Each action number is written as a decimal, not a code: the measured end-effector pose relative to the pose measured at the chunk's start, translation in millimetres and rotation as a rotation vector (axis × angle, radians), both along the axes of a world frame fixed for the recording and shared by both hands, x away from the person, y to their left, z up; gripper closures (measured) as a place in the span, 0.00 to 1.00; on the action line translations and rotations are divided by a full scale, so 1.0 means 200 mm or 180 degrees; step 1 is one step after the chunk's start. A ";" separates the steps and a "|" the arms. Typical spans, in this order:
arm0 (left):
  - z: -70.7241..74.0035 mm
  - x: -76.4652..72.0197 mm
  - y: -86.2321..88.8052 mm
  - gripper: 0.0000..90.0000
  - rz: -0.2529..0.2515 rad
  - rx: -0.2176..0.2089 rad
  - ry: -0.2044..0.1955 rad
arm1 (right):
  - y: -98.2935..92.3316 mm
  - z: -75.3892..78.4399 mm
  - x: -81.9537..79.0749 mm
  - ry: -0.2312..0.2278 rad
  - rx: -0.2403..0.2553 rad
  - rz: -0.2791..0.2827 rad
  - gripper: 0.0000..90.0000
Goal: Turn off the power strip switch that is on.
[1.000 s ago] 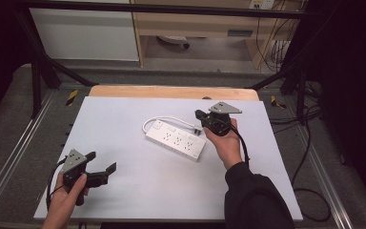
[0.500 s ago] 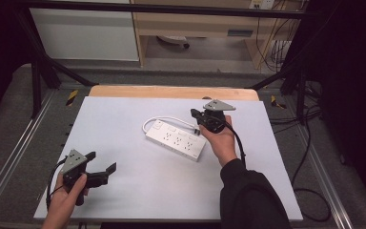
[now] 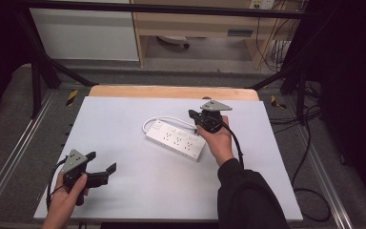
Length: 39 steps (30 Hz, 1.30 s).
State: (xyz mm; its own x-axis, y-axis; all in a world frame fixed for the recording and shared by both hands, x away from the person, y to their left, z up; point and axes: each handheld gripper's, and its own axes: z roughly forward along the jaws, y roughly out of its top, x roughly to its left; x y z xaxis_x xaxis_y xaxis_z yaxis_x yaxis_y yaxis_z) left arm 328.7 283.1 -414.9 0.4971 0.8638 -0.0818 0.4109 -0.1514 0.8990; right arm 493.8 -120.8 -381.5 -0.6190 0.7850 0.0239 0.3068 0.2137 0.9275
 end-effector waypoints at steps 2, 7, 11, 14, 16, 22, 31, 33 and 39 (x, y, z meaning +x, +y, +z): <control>0.00 0.00 0.00 0.08 0.0001 -0.0004 -0.0001 | 0.00 -0.01 0.01 0.0012 0.0006 0.0000 1.00; 0.00 0.00 0.00 0.08 0.0000 -0.0006 -0.0001 | 0.01 -0.02 0.02 0.0035 0.0016 -0.0014 1.00; 0.00 0.00 0.00 0.08 0.0000 -0.0009 0.0000 | 0.02 -0.03 0.02 0.0046 0.0020 -0.0015 1.00; 0.00 0.00 0.00 0.08 -0.0002 -0.0007 0.0001 | 0.02 -0.04 0.03 0.0058 0.0010 -0.0013 1.00; 0.00 0.00 0.00 0.08 -0.0002 -0.0008 0.0002 | 0.03 -0.05 0.03 0.0075 0.0009 -0.0018 1.00; 0.00 0.00 0.00 0.08 -0.0006 -0.0005 0.0002 | 0.05 -0.07 0.03 0.0108 -0.0014 0.0010 1.00; 0.00 0.00 0.00 0.08 -0.0011 -0.0003 -0.0004 | 0.08 -0.11 0.04 0.0178 -0.0061 0.0035 1.00; 0.00 0.00 0.00 0.08 -0.0013 -0.0001 -0.0005 | 0.09 -0.12 0.04 0.0182 -0.0074 0.0050 1.00; 0.00 0.00 0.00 0.08 -0.0012 0.0000 -0.0002 | 0.11 -0.14 0.04 0.0224 -0.0107 0.0070 1.00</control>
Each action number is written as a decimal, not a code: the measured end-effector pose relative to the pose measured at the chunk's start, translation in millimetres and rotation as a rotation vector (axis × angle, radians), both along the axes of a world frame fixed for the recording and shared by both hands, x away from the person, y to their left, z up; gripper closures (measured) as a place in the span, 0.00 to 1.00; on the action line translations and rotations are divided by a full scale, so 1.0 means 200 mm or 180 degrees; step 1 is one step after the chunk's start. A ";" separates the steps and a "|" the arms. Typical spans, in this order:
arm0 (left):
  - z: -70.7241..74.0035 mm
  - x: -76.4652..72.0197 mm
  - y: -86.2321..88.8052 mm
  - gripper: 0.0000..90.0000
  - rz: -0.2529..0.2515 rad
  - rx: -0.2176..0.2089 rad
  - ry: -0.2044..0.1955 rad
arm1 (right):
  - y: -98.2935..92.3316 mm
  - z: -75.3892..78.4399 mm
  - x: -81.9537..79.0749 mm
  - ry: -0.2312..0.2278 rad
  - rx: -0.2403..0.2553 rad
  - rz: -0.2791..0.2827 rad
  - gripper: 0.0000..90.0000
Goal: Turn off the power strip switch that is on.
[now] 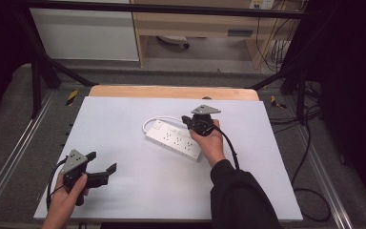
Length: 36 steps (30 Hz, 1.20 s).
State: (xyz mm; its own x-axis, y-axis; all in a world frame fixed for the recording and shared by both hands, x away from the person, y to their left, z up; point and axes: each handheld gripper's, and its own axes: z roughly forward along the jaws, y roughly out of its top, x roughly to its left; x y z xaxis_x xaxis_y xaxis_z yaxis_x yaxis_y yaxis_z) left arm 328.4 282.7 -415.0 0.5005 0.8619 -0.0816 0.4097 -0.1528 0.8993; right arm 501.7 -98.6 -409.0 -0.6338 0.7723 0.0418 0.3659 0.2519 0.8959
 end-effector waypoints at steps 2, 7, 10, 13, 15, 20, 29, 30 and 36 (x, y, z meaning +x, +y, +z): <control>0.00 0.00 0.00 0.08 -0.0001 0.0000 -0.0001 | 0.00 -0.01 0.00 0.0009 -0.0010 0.0000 1.00; 0.00 0.00 0.00 0.08 -0.0004 0.0013 0.0004 | 0.02 -0.02 0.00 0.0045 -0.0034 0.0015 1.00; 0.00 0.00 0.00 0.08 -0.0005 0.0018 0.0003 | 0.03 -0.03 0.00 0.0051 -0.0066 0.0022 1.00; 0.00 0.00 0.00 0.08 -0.0010 0.0014 0.0004 | 0.04 -0.04 0.01 0.0077 -0.0082 0.0028 1.00; 0.00 0.00 0.00 0.08 -0.0011 0.0015 0.0005 | 0.04 -0.05 0.01 0.0086 -0.0092 0.0036 1.00; 0.00 0.00 0.00 0.08 -0.0015 0.0020 0.0005 | 0.07 -0.06 0.00 0.0109 -0.0118 0.0063 1.00; 0.00 0.00 0.00 0.08 -0.0023 0.0015 0.0006 | 0.10 -0.08 0.00 0.0137 -0.0184 0.0105 1.00; 0.00 0.00 0.00 0.08 -0.0024 0.0016 0.0006 | 0.11 -0.08 0.00 0.0149 -0.0185 0.0105 1.00; 0.00 0.00 0.00 0.08 -0.0030 0.0022 0.0005 | 0.13 -0.09 0.00 0.0196 -0.0241 0.0136 1.00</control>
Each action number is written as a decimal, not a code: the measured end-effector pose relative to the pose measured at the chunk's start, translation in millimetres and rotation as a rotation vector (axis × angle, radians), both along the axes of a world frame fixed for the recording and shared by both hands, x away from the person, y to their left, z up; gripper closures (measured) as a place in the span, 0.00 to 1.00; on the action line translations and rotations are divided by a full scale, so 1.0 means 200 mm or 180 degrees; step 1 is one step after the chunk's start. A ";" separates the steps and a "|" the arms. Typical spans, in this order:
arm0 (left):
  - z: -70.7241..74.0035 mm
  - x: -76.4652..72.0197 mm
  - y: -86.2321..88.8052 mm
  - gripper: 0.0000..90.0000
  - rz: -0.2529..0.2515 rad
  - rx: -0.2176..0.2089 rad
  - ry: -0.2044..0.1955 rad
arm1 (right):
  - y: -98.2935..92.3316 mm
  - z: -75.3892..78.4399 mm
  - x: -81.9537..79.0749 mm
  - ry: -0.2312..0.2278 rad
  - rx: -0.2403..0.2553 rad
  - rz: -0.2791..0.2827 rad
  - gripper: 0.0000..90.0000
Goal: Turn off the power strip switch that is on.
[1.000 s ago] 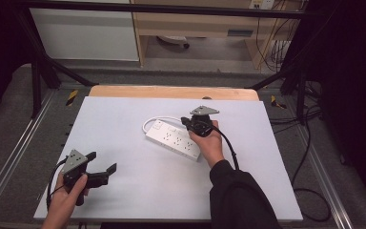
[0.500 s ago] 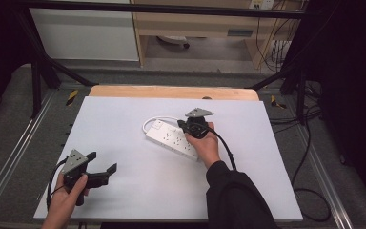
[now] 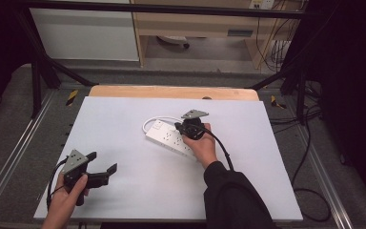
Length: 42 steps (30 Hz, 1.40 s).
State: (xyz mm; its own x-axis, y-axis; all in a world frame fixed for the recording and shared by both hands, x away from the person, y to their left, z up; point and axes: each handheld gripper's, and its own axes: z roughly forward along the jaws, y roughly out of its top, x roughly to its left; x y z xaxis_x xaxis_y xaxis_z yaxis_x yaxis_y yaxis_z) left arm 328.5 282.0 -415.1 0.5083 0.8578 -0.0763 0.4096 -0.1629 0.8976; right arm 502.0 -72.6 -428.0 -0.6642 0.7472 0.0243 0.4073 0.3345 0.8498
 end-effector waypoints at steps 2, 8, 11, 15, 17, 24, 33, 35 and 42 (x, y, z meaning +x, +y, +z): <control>0.00 0.00 0.00 0.08 -0.0001 0.0002 0.0000 | 0.01 0.00 0.01 0.0009 -0.0005 -0.0001 1.00; 0.00 0.00 0.00 0.08 -0.0004 0.0003 0.0001 | 0.02 -0.02 0.01 0.0057 -0.0012 -0.0019 1.00; 0.00 0.00 0.00 0.08 -0.0006 0.0004 0.0000 | 0.02 -0.01 0.02 0.0062 -0.0015 -0.0015 1.00; 0.00 0.00 0.00 0.08 -0.0007 0.0006 -0.0004 | 0.02 -0.02 0.02 0.0059 -0.0050 -0.0001 1.00; 0.00 0.00 0.00 0.08 -0.0007 0.0007 -0.0005 | 0.03 -0.02 0.02 0.0066 -0.0063 -0.0008 1.00; 0.00 0.00 0.00 0.08 -0.0008 0.0005 -0.0004 | 0.02 -0.03 0.03 0.0090 -0.0074 -0.0040 1.00; 0.00 0.00 0.00 0.08 -0.0013 0.0005 -0.0002 | 0.03 -0.03 0.05 0.0111 -0.0106 -0.0089 1.00; 0.00 0.00 0.00 0.08 -0.0013 0.0005 -0.0001 | 0.03 -0.03 0.05 0.0111 -0.0139 -0.0083 1.00; 0.00 0.00 0.00 0.08 -0.0014 0.0006 -0.0003 | 0.05 -0.03 0.05 0.0111 -0.0189 -0.0049 1.00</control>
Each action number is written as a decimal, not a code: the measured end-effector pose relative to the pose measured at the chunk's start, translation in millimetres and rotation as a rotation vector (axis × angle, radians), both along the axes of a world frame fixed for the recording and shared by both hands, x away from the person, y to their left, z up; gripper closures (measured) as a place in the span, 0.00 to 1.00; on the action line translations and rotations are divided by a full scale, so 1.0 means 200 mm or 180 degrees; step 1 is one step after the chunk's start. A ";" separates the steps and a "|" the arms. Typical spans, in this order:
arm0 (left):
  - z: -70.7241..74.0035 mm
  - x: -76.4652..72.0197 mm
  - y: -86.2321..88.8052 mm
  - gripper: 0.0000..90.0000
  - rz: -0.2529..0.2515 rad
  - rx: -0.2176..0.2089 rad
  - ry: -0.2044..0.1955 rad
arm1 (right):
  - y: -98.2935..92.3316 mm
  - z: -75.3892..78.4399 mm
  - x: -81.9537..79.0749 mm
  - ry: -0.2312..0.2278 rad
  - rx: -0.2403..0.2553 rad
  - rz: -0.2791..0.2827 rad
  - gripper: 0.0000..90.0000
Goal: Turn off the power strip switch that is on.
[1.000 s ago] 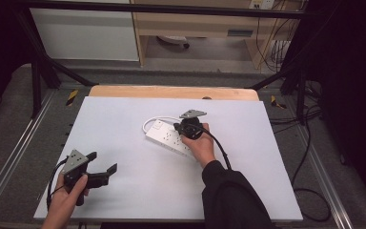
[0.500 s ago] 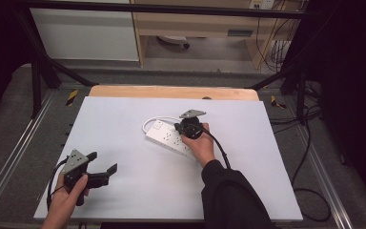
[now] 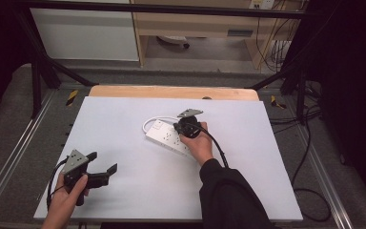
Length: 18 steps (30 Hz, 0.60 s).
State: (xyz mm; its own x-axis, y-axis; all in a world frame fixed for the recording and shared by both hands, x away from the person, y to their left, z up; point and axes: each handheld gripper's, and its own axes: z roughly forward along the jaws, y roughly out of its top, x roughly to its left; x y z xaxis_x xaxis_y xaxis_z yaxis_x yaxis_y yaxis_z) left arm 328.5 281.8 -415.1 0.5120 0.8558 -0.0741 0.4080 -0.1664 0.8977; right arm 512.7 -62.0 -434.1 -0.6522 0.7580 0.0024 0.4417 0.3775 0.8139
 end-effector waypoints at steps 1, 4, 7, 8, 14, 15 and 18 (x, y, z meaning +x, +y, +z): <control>0.00 0.00 0.00 0.08 0.0000 -0.0002 0.0001 | 0.00 0.00 0.00 -0.0002 -0.0005 0.0003 1.00; 0.00 0.00 0.00 0.08 -0.0002 -0.0002 0.0003 | 0.00 0.00 0.00 0.0012 -0.0036 0.0020 1.00; 0.00 0.00 0.00 0.08 -0.0003 -0.0001 0.0004 | 0.00 0.00 0.00 0.0041 -0.0045 0.0008 1.00; 0.00 0.00 0.00 0.08 -0.0003 -0.0001 0.0005 | 0.00 0.00 0.00 0.0042 -0.0044 0.0000 1.00; 0.00 0.00 0.00 0.08 -0.0003 0.0000 0.0003 | -0.01 -0.01 0.00 0.0075 -0.0073 -0.0005 1.00; 0.00 0.00 0.00 0.08 -0.0004 0.0000 0.0004 | -0.01 -0.01 0.00 0.0076 -0.0077 -0.0002 1.00; 0.00 0.00 0.00 0.08 -0.0003 0.0000 0.0003 | -0.01 0.00 0.00 0.0064 -0.0065 0.0001 1.00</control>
